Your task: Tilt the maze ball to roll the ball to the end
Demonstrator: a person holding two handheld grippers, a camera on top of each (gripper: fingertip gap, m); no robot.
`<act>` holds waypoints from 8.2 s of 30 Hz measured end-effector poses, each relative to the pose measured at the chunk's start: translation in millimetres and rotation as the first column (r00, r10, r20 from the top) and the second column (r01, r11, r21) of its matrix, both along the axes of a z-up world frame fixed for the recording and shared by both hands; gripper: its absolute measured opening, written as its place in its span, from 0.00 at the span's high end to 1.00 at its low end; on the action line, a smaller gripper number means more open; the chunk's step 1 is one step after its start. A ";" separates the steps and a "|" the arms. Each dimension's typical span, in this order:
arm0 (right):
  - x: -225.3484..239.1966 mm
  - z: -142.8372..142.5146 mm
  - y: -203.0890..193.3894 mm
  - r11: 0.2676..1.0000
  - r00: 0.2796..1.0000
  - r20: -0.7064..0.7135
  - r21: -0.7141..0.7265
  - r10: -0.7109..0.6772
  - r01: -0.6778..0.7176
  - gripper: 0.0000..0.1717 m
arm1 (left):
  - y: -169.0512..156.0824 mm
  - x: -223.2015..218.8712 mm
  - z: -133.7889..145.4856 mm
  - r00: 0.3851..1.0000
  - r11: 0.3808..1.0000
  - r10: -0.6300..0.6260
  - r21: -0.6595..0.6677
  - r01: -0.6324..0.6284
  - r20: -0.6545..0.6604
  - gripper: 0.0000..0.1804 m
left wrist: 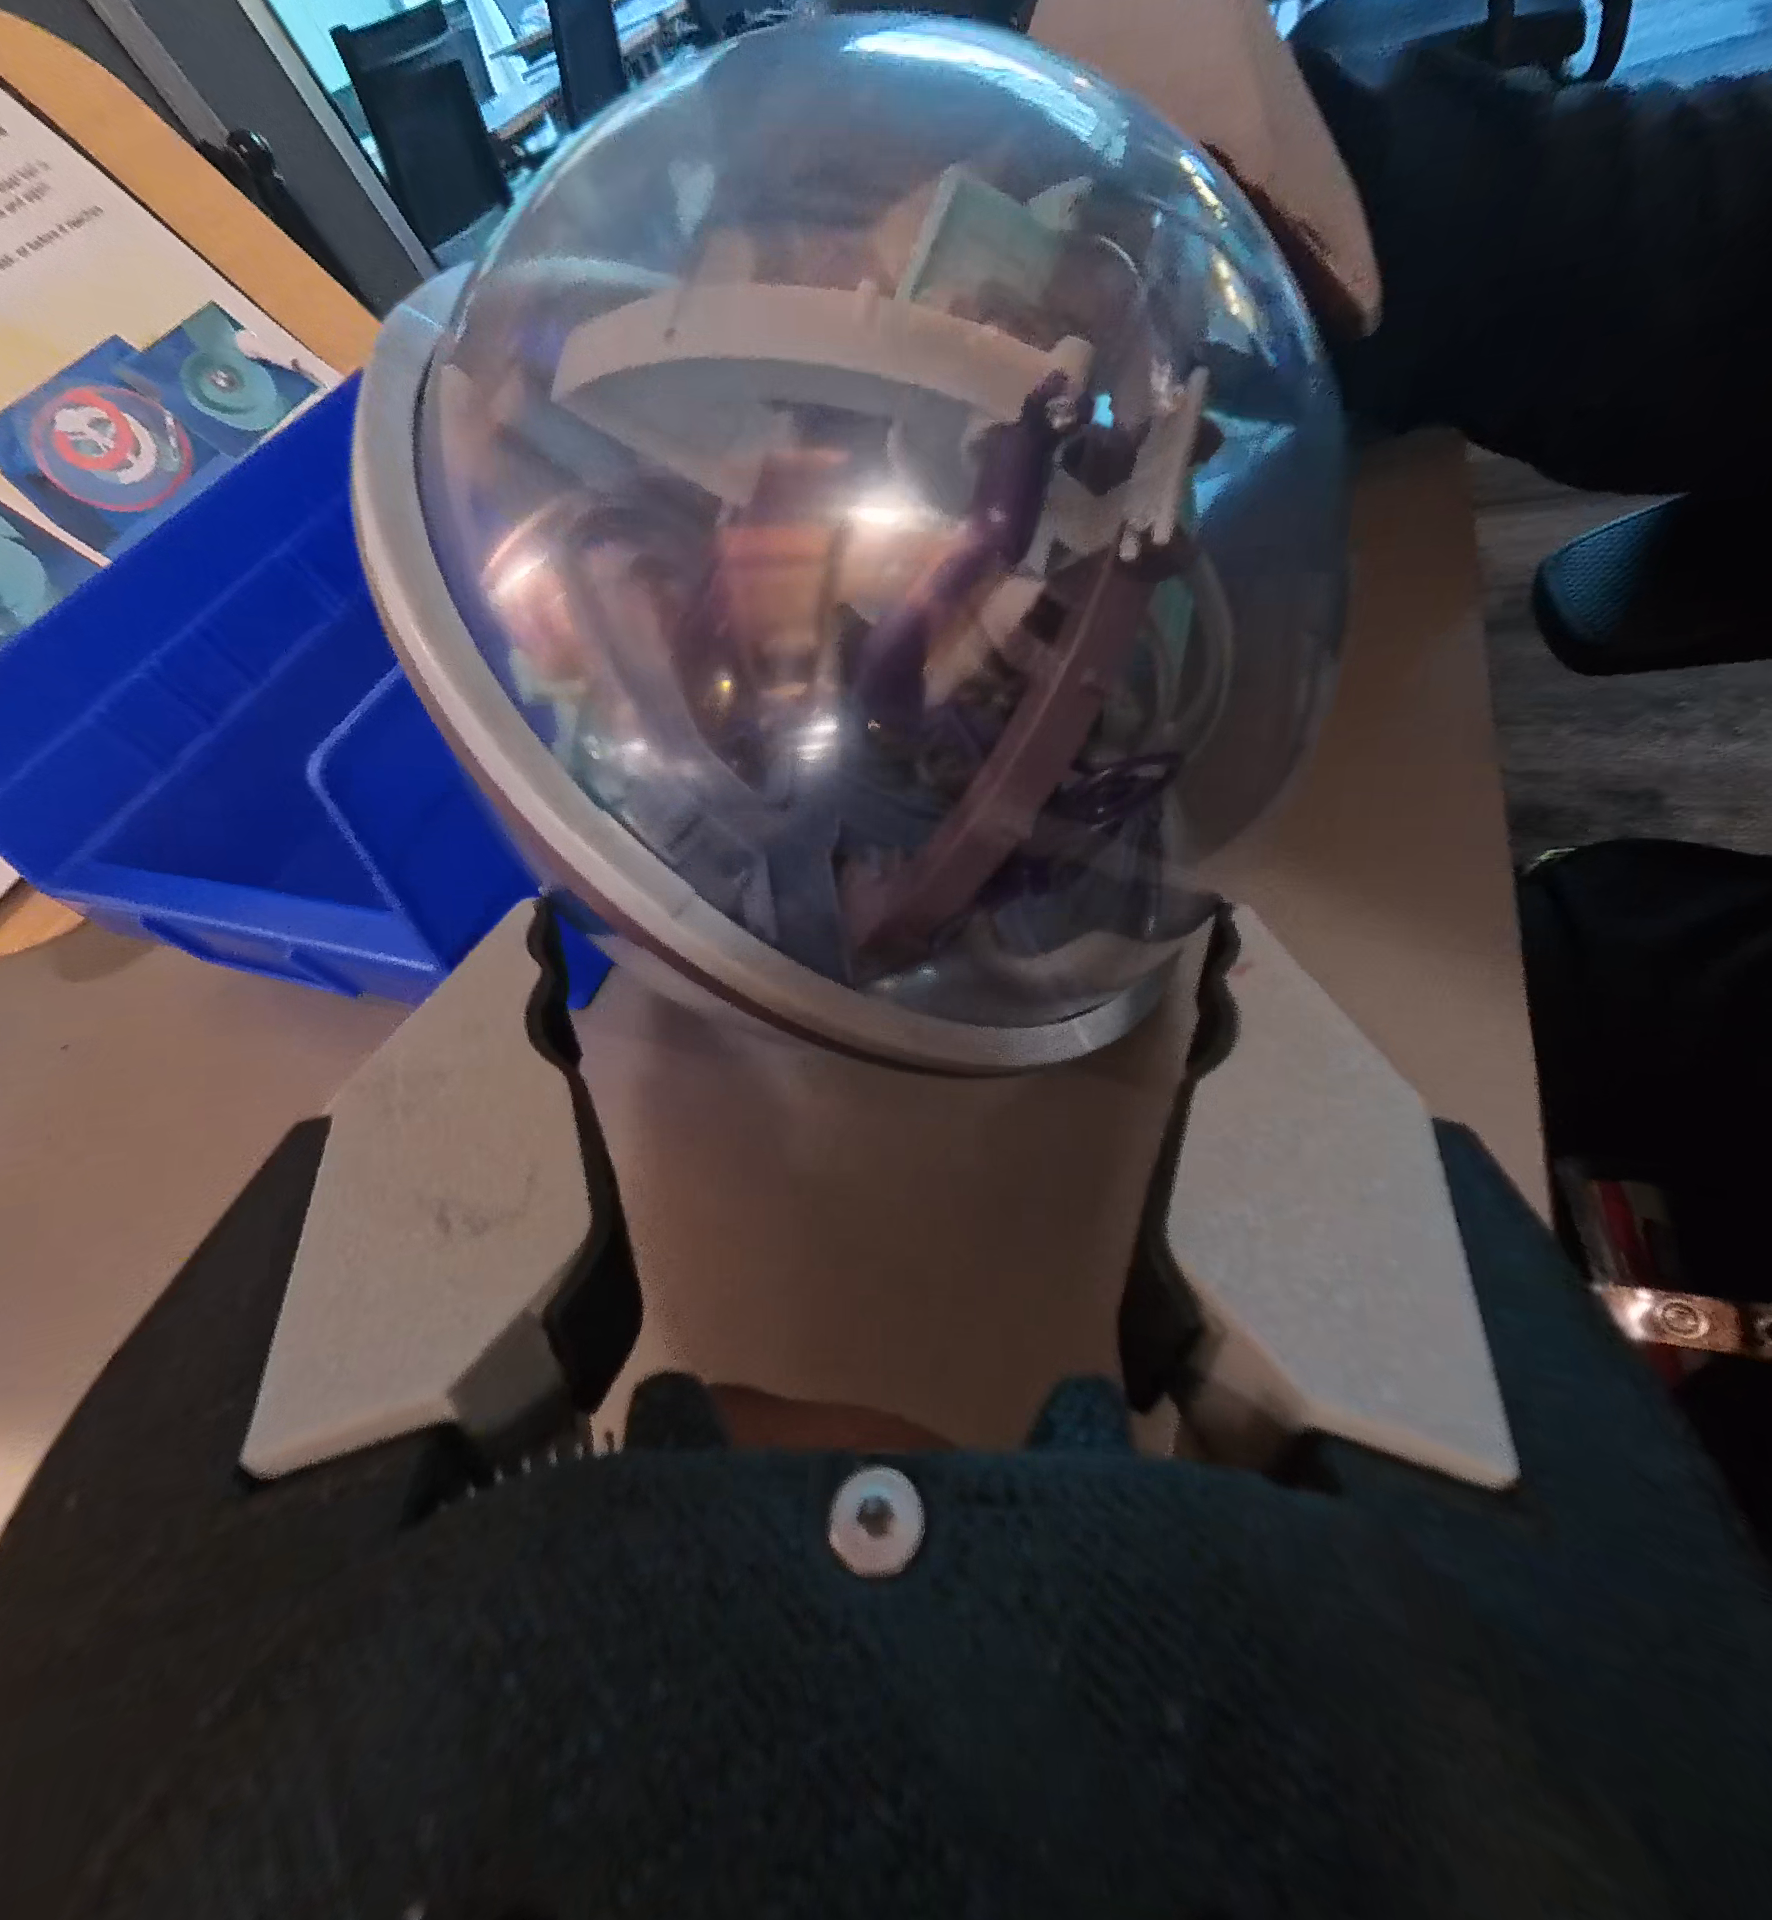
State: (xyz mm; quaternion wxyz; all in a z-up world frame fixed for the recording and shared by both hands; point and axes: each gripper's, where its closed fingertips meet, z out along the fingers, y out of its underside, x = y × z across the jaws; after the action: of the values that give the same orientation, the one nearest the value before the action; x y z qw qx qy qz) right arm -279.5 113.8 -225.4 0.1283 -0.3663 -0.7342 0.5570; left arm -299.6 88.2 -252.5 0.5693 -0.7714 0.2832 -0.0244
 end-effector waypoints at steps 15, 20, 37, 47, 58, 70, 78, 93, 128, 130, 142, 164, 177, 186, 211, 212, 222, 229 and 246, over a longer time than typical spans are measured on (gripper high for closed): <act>-3.0 2.1 0.5 1.000 1.000 -0.001 -0.020 -0.010 0.010 0.08 | -2.1 -0.7 1.4 0.994 0.999 -0.022 -0.048 0.027 0.110 0.35; -3.7 10.9 -1.9 0.997 0.987 -0.161 0.073 -0.011 0.023 0.08 | -2.1 0.5 -0.6 0.992 0.997 -0.033 -0.069 0.042 0.123 0.37; 1.1 0.3 -1.4 0.994 0.997 0.041 -0.091 0.058 -0.054 0.08 | -13.4 -1.9 7.2 0.992 0.996 -0.089 0.001 0.090 0.090 0.45; 3.2 -2.6 -6.0 0.995 0.996 0.044 -0.062 0.082 -0.079 0.08 | -34.0 -1.7 12.6 0.967 0.982 -0.137 0.099 0.161 -0.214 0.46; 8.3 -2.6 -3.2 0.992 0.993 0.073 -0.096 0.092 -0.085 0.08 | -26.3 -19.5 55.1 0.945 0.936 -0.310 0.141 0.323 -0.104 0.44; 8.8 -5.7 -7.5 0.986 0.984 0.140 -0.136 0.111 -0.092 0.08 | -26.9 -5.7 44.7 0.914 0.892 -0.353 0.222 0.393 -0.200 0.46; 3.8 -4.2 -4.8 0.969 0.972 0.205 -0.240 0.110 -0.059 0.11 | -28.3 -0.8 49.0 0.890 0.872 -0.284 0.289 0.394 -0.357 0.47; -0.3 -10.3 -8.9 0.972 0.970 0.209 -0.220 0.123 -0.076 0.17 | -38.8 -18.0 34.8 0.873 0.929 -0.147 0.238 0.283 -0.465 0.47; -1.8 19.2 19.2 0.961 0.977 -0.197 0.244 -0.080 0.128 0.09 | -0.7 -10.1 37.1 0.856 0.966 -0.259 -0.104 0.238 -0.448 0.41; -1.0 20.1 18.3 0.955 0.974 -0.212 0.265 -0.076 0.132 0.08 | -0.7 -7.9 38.4 0.861 0.963 -0.268 -0.107 0.246 -0.433 0.41; 7.2 10.4 9.1 0.865 0.958 -0.287 0.485 0.017 0.131 0.13 | 6.8 -2.2 39.9 0.864 0.960 -0.279 -0.142 0.241 -0.419 0.40; 10.6 9.4 15.8 0.942 0.958 -0.266 0.336 0.111 -0.016 0.14 | -21.9 -23.4 20.0 0.943 0.968 -0.248 -0.105 0.230 -0.223 0.44; 9.4 8.0 12.4 0.925 0.950 -0.215 0.355 0.225 -0.139 0.15 | 2.7 -32.8 14.4 0.869 0.982 -0.112 0.078 0.170 -0.482 0.57; 15.6 7.1 18.7 0.904 0.964 -0.162 0.407 0.212 -0.131 0.20 | -27.6 -11.0 32.9 0.903 0.966 -0.139 0.145 0.214 -0.407 0.71; 14.5 11.0 20.7 0.868 0.958 0.003 0.421 0.288 -0.262 0.20 | -56.5 26.8 14.4 0.913 0.936 -0.287 0.119 0.332 -0.291 0.73; 14.2 10.8 20.2 0.864 0.957 0.005 0.428 0.291 -0.265 0.20 | -56.7 21.3 15.9 0.919 0.940 -0.278 0.119 0.321 -0.281 0.71; 10.7 5.7 17.9 0.817 0.942 0.070 0.480 0.328 -0.320 0.20 | -29.8 -29.6 15.0 0.935 0.973 -0.201 0.054 0.226 -0.292 0.50; 11.2 6.0 16.4 0.791 0.935 0.086 0.509 0.344 -0.338 0.21 | -30.2 -22.2 15.7 0.912 0.963 -0.220 0.074 0.260 -0.346 0.54; 8.4 10.6 13.2 0.746 0.929 0.073 0.575 0.363 -0.337 0.21 | -31.1 -19.4 10.4 0.930 0.944 -0.205 0.188 0.270 -0.305 0.57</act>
State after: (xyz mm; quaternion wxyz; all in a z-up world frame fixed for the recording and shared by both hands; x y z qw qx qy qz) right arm -271.0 127.0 -214.7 0.1427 -0.1536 -0.9206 0.3294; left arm -319.0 57.1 -242.2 0.6003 -0.6567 0.4538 0.0491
